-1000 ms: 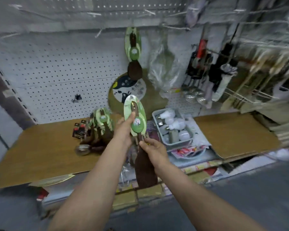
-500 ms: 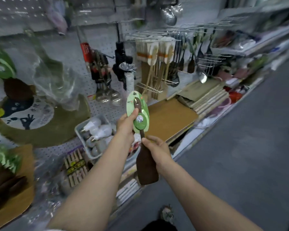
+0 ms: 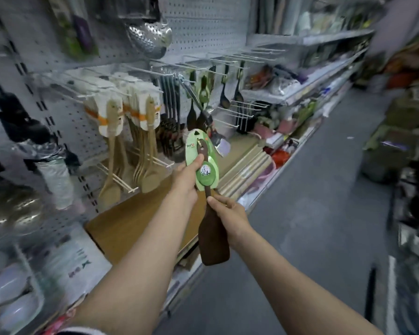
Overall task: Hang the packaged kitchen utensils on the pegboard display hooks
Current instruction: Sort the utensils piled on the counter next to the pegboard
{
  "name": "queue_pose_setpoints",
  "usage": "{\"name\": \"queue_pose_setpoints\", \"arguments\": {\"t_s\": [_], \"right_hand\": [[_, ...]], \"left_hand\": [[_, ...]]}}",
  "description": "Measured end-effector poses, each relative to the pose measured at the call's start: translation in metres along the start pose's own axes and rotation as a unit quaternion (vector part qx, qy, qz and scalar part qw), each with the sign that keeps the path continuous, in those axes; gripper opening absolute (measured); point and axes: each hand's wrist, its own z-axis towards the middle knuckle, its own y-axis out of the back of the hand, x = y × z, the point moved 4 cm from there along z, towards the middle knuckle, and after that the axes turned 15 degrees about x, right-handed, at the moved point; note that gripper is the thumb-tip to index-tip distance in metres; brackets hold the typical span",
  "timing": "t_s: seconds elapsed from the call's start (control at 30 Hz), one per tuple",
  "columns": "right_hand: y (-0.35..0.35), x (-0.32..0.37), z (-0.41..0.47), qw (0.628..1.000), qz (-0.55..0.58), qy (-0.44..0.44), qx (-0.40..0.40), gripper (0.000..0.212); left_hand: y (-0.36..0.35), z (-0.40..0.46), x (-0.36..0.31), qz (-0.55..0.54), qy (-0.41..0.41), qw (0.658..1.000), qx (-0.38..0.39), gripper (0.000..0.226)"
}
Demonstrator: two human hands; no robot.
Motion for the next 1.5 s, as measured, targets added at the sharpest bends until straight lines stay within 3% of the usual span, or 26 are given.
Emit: {"name": "queue_pose_setpoints", "arguments": {"t_s": [0.13,0.27,0.47,0.77,1.0,1.5], "right_hand": [[0.044,0.032,0.046,1.0,0.014,0.0,-0.005,0.023],[0.084,0.058,0.102,1.0,0.02,-0.007,0.014,0.019],[0.139,0.1,0.199,0.996,0.025,-0.028,0.081,0.028],[0.212,0.2,0.325,0.981,-0.001,-0.048,0.189,0.027],[0.208,0.229,0.375,0.963,0.008,-0.076,0.259,0.024],[0.2,0.229,0.426,0.949,-0.066,-0.07,0.301,0.026]], "left_hand": [[-0.039,0.068,0.011,0.014,-0.001,1.0,0.003,0.021],[-0.065,0.127,0.021,0.02,-0.009,1.0,-0.016,0.021],[-0.103,0.221,0.029,-0.001,-0.032,0.996,-0.083,0.03],[-0.182,0.325,0.011,-0.047,-0.118,0.977,-0.169,0.023],[-0.185,0.369,-0.009,-0.037,-0.16,0.962,-0.219,0.034],[-0.157,0.395,-0.015,-0.043,-0.186,0.95,-0.245,0.02]]}}
